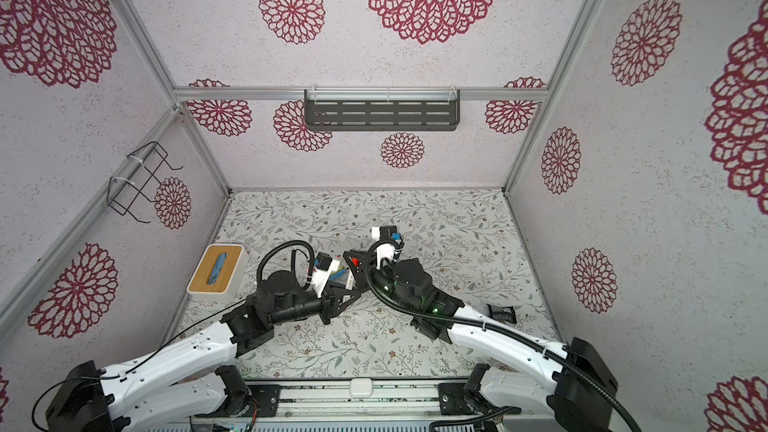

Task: Insert the pens into the pen caps
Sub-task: 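Grasp the capped marker with the right gripper while the left gripper holds it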

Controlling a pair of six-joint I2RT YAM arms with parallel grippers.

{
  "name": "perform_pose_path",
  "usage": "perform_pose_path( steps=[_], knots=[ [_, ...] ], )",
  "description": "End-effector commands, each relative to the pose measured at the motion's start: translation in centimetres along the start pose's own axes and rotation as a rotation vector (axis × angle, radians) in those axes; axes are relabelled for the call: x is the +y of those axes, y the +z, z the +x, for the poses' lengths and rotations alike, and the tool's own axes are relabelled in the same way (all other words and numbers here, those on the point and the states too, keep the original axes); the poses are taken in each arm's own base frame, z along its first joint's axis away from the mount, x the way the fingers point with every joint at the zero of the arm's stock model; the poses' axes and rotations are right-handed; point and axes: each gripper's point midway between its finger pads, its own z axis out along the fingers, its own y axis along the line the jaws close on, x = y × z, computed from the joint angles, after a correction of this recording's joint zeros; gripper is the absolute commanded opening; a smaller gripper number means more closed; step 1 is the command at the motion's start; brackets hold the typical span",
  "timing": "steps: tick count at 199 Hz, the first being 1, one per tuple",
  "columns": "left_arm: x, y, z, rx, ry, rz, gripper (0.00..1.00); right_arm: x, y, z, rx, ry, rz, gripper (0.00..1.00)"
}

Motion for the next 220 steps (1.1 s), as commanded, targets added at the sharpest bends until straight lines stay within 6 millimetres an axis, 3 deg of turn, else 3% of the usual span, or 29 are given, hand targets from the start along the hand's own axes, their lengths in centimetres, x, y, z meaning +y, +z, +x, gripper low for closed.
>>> perform_pose_path(
  steps=[1, 19, 44, 57, 76, 93, 112, 161, 220],
  knots=[
    [-2.2, -4.1, -12.4, -0.452, 0.059, 0.021, 0.0, 1.4, -3.0, 13.0, 0.514, -0.067, -0.122, 0.0],
    [-1.4, -3.5, -11.4, -0.414, 0.058, -0.004, 0.0, 2.0, -2.9, 11.2, 0.484, -0.099, -0.11, 0.01],
    [-0.6, -2.5, -9.5, -0.356, 0.041, -0.009, 0.0, 3.0, -3.1, 6.1, 0.387, -0.148, -0.1, 0.38],
    [-0.4, -2.2, -8.5, -0.331, 0.036, -0.003, 0.0, 3.9, -3.9, 1.9, 0.3, -0.18, -0.103, 0.48],
    [-0.8, -2.1, -7.5, -0.312, 0.033, 0.016, 0.0, 5.2, -5.4, -3.1, 0.162, -0.199, -0.125, 0.56],
    [-1.2, -2.3, -7.2, -0.313, 0.035, 0.025, 0.0, 6.1, -6.3, -5.5, 0.097, -0.205, -0.156, 0.56],
    [-1.7, -2.7, -7.3, -0.315, 0.047, 0.033, 0.0, 6.2, -6.2, -5.6, 0.104, -0.214, -0.156, 0.56],
    [-2.6, -2.5, -7.2, -0.298, 0.069, 0.05, 0.0, 6.4, -4.0, -3.7, 0.204, -0.203, -0.201, 0.54],
    [-2.7, -2.0, -6.7, -0.291, 0.065, 0.047, 0.0, 6.7, -1.6, -3.1, 0.228, -0.196, -0.238, 0.42]
  ],
)
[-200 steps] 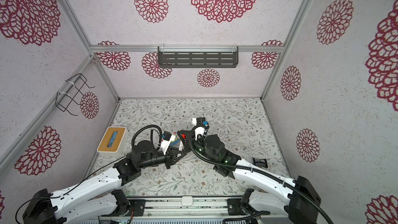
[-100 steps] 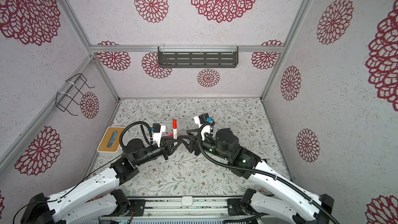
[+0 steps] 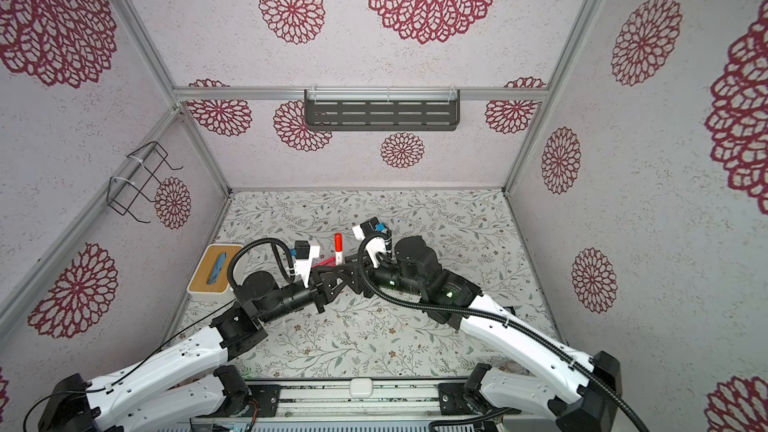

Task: Insert the pens into the pen caps
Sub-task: 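Grasp the capped marker with the right gripper while the left gripper holds it, then carry the capped marker away with the right gripper while the left gripper opens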

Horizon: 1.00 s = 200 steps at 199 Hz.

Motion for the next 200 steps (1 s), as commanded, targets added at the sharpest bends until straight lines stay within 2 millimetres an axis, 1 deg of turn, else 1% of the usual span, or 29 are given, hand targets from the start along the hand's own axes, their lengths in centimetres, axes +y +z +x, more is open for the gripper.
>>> perform_pose_path(
  steps=[1, 28, 45, 59, 62, 67, 77, 83, 88, 93, 102, 115, 132, 160, 166, 175, 189, 200],
  knots=[
    [-0.4, 0.0, -0.6, -0.028, 0.021, 0.008, 0.0, 1.9, -0.2, -2.7, -0.067, -0.041, -0.069, 0.42],
    [-0.2, -0.3, -0.8, -0.037, 0.027, -0.009, 0.0, 1.8, 0.4, -2.2, -0.047, -0.033, -0.078, 0.29],
    [0.0, -0.3, -1.0, -0.05, 0.034, -0.024, 0.0, 1.4, 0.5, -1.9, -0.04, -0.027, -0.07, 0.14],
    [0.2, -0.2, -1.2, -0.055, 0.035, -0.034, 0.0, 1.2, 0.6, -1.6, -0.034, -0.023, -0.06, 0.06],
    [0.3, -0.1, -1.2, -0.057, 0.033, -0.04, 0.02, 1.0, 0.6, -1.5, -0.034, -0.02, -0.053, 0.06],
    [0.5, 0.0, -1.3, -0.059, 0.031, -0.049, 0.11, 0.8, 0.7, -1.5, -0.034, -0.017, -0.042, 0.05],
    [1.1, 0.2, -1.2, -0.056, 0.025, -0.076, 0.37, 0.2, 0.6, -1.7, -0.042, -0.011, -0.007, 0.05],
    [1.5, 0.3, -1.1, -0.053, 0.019, -0.097, 0.5, -0.2, 0.5, -1.9, -0.048, -0.008, 0.019, 0.05],
    [2.0, 0.3, -0.9, -0.047, 0.011, -0.124, 0.57, -0.7, 0.5, -2.0, -0.05, -0.003, 0.042, 0.05],
    [2.7, 0.3, -0.7, -0.042, 0.005, -0.16, 0.6, -1.1, 0.3, -2.2, -0.052, 0.003, 0.066, 0.05],
    [4.3, 0.2, -0.3, -0.027, -0.008, -0.25, 0.64, -2.4, 0.1, -2.5, -0.052, 0.017, 0.124, 0.04],
    [6.9, -0.3, 0.6, 0.012, -0.027, -0.396, 0.65, -4.5, -0.4, -3.0, -0.049, 0.041, 0.2, 0.04],
    [8.6, -0.8, 1.7, 0.043, -0.041, -0.486, 0.65, -7.8, -0.8, -3.2, -0.012, 0.093, 0.302, 0.04],
    [8.8, -1.1, 3.4, 0.07, -0.066, -0.489, 0.65, -13.2, -0.6, -2.7, 0.105, 0.167, 0.436, 0.03],
    [8.8, -1.2, 3.6, 0.075, -0.068, -0.488, 0.64, -14.4, -0.3, -2.2, 0.139, 0.178, 0.463, 0.02],
    [8.8, -1.3, 4.1, 0.087, -0.068, -0.492, 0.64, -15.9, 0.0, -2.2, 0.169, 0.187, 0.494, 0.02],
    [8.7, -1.5, 4.5, 0.106, -0.063, -0.502, 0.63, -18.3, 0.7, -1.7, 0.232, 0.209, 0.541, 0.0],
    [8.5, -1.7, 4.8, 0.12, -0.056, -0.509, 0.62, -19.8, 1.1, -1.7, 0.271, 0.219, 0.575, 0.0]
  ],
)
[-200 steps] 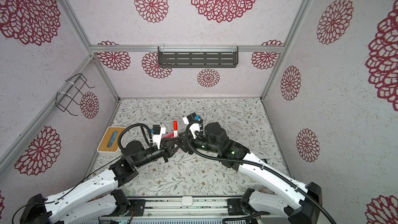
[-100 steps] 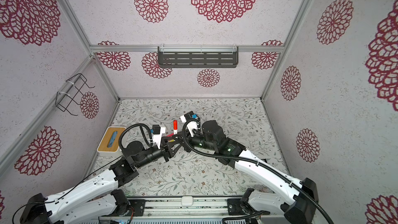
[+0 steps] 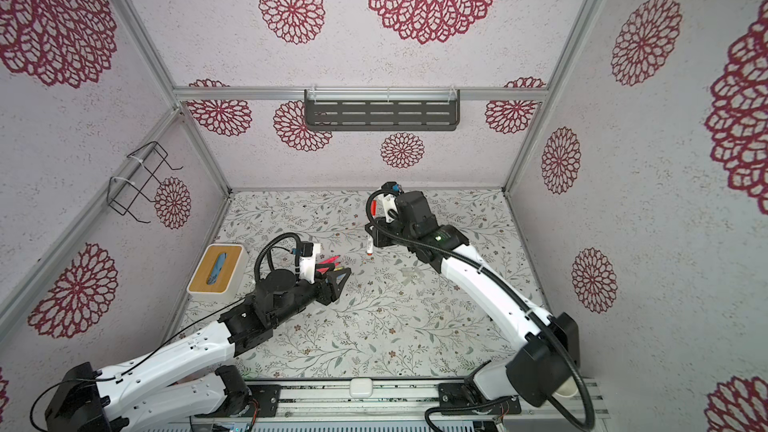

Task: Insert the pens into the pen caps
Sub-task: 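Carry the capped marker away with the right gripper while the left gripper opens, then lower the capped marker onto the table and open the right gripper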

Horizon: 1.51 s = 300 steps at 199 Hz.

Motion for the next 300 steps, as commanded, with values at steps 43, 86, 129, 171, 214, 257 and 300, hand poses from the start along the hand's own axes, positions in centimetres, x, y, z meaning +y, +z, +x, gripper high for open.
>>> perform_pose_path(
  steps=[43, 86, 129, 171, 214, 257, 300],
  knots=[
    [0.5, -1.4, 1.8, 0.046, 0.041, -0.078, 0.61, -7.7, 5.6, 0.2, 0.229, 0.014, 0.245, 0.0],
    [0.4, -1.9, 1.9, 0.046, 0.044, -0.081, 0.6, -12.5, 8.8, 0.0, 0.318, 0.053, 0.347, 0.0],
    [0.5, -2.2, 1.8, 0.045, 0.048, -0.09, 0.6, -15.8, 12.1, 0.8, 0.406, 0.082, 0.383, 0.0],
    [0.9, -2.3, 2.0, 0.048, 0.05, -0.103, 0.59, -19.0, 14.2, 1.5, 0.464, 0.094, 0.424, 0.0],
    [1.2, -2.5, 2.1, 0.046, 0.052, -0.114, 0.59, -21.4, 15.8, 3.0, 0.499, 0.108, 0.466, 0.0],
    [1.5, -2.6, 2.3, 0.047, 0.052, -0.126, 0.59, -23.3, 16.8, 3.0, 0.472, 0.143, 0.494, 0.0],
    [2.0, -3.0, 2.5, 0.044, 0.051, -0.141, 0.59, -25.7, 17.3, 3.2, 0.456, 0.178, 0.528, 0.0]
  ],
)
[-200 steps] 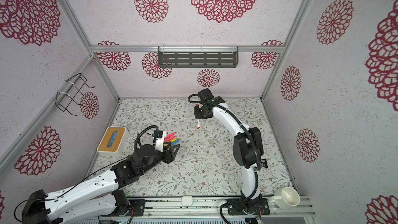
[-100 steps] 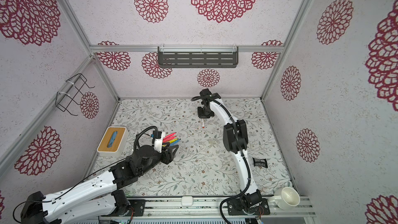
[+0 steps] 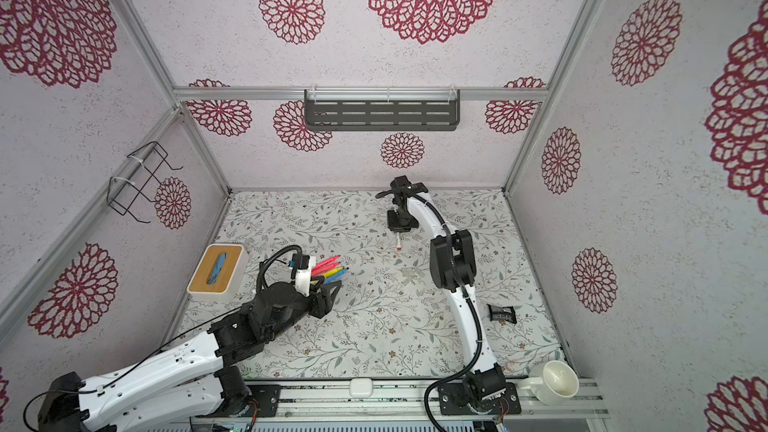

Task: Insert the pens into the pen caps
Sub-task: 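Lower the capped marker onto the table and open the right gripper, then move the left gripper over the blue marker while the right gripper withdraws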

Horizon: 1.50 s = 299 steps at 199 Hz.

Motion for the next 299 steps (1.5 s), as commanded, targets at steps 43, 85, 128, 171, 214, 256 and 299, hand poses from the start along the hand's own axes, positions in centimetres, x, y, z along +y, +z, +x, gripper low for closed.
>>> perform_pose_path(
  steps=[43, 85, 128, 171, 214, 256, 299],
  knots=[
    [0.6, -0.6, 0.1, -0.015, -0.008, -0.022, 0.59, -2.6, 1.0, -1.3, -0.034, 0.07, 0.059, 0.07],
    [0.8, -0.8, 0.1, -0.016, -0.005, -0.031, 0.59, -2.8, 0.4, -1.6, -0.048, 0.077, 0.072, 0.28],
    [1.0, -1.1, -0.1, -0.029, -0.003, -0.037, 0.59, -2.6, -3.5, -2.9, -0.116, 0.067, 0.068, 0.37],
    [1.0, -1.1, -0.3, -0.033, 0.003, -0.04, 0.59, -0.9, -9.7, -4.3, -0.219, 0.061, 0.012, 0.37],
    [1.6, -1.2, -0.5, -0.037, 0.031, -0.075, 0.61, 2.8, -16.2, -3.6, -0.316, -0.039, -0.14, 0.38],
    [3.8, -0.1, 0.3, 0.049, 0.068, -0.215, 0.63, 6.0, -22.8, -0.8, -0.478, -0.138, -0.315, 0.49],
    [6.3, 2.7, 1.7, 0.22, 0.049, -0.315, 0.62, 5.8, -26.9, 3.4, -0.603, -0.167, -0.391, 0.58]
  ],
)
